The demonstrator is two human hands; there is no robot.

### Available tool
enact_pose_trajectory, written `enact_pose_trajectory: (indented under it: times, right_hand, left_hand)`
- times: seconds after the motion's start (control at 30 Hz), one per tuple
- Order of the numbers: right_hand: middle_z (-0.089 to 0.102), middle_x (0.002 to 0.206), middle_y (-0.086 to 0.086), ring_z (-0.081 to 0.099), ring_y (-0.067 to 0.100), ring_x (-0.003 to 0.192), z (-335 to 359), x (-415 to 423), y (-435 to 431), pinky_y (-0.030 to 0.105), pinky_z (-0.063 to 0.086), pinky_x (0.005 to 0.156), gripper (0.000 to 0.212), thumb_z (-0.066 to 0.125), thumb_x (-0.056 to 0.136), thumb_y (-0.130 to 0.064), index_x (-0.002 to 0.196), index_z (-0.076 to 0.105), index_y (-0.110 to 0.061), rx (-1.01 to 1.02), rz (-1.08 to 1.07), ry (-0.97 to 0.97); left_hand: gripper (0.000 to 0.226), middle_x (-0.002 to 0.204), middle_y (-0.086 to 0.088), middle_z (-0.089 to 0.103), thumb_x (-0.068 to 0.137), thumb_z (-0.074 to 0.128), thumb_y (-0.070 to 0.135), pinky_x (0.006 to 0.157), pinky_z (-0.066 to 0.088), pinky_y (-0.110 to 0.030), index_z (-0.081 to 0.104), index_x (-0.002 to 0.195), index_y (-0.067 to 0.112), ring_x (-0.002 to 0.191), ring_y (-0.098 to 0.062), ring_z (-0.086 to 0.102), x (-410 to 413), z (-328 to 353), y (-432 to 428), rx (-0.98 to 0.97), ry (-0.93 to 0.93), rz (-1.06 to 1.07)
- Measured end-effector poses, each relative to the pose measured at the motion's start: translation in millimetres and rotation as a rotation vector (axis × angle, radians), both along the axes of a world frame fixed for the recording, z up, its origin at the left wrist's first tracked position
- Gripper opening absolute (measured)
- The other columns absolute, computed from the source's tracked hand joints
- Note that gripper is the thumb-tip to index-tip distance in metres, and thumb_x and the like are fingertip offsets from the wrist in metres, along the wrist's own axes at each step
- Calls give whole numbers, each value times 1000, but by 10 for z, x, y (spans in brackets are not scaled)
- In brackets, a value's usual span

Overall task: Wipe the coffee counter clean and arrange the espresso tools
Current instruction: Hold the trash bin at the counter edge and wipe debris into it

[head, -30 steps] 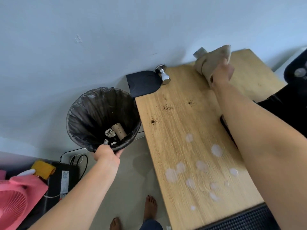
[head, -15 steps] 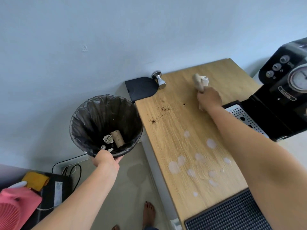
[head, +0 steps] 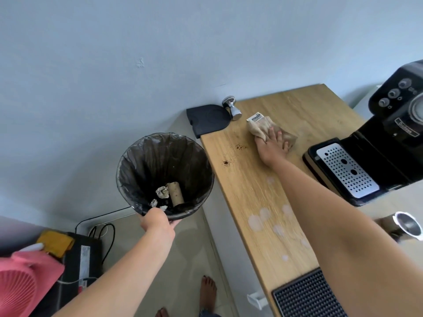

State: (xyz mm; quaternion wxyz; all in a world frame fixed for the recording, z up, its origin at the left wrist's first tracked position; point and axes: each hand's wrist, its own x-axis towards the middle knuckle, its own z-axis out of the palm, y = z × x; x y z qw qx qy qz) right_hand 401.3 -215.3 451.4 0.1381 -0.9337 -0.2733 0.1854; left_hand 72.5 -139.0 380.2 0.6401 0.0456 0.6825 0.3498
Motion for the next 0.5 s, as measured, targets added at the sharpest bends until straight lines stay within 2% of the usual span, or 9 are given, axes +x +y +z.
enact_pose_trajectory:
  times: [0.17,0.33,0.43,0.5]
  right_hand:
    - [-4,166,-4,-12,21,152,49,-705,172,49,-11,120,61,13,101,-54,157,13,-30,38,34,52]
    - [-2,166,0,-13,25,151,0,-1662,372,50,-13,120,57,17,102,-49,156,21,-30,110,138,39]
    - [3,166,-2,-10,21,152,-28,-2104,527,47,-14,120,54,22,103,-45,154,27,-29,226,145,108]
    - [11,166,-1,-3,17,152,24,-2291,594,43,-10,121,53,27,103,-40,154,29,-24,365,63,210]
  left_hand:
    - [67,133,-18,59,90,36,-6,40,55,-45,43,147,28,102,-46,64,-57,63,-41,-3,-12,-22]
    - [67,125,-21,63,90,37,-6,43,57,-52,41,148,27,99,-47,65,-133,136,-95,-21,-21,-25]
    - [66,118,-22,65,90,40,-6,44,57,-55,41,148,24,98,-46,66,-125,147,-118,-30,-28,-23]
    - [59,120,-22,64,94,42,-1,42,56,-55,40,149,21,100,-45,65,-157,158,-132,-52,-37,-8]
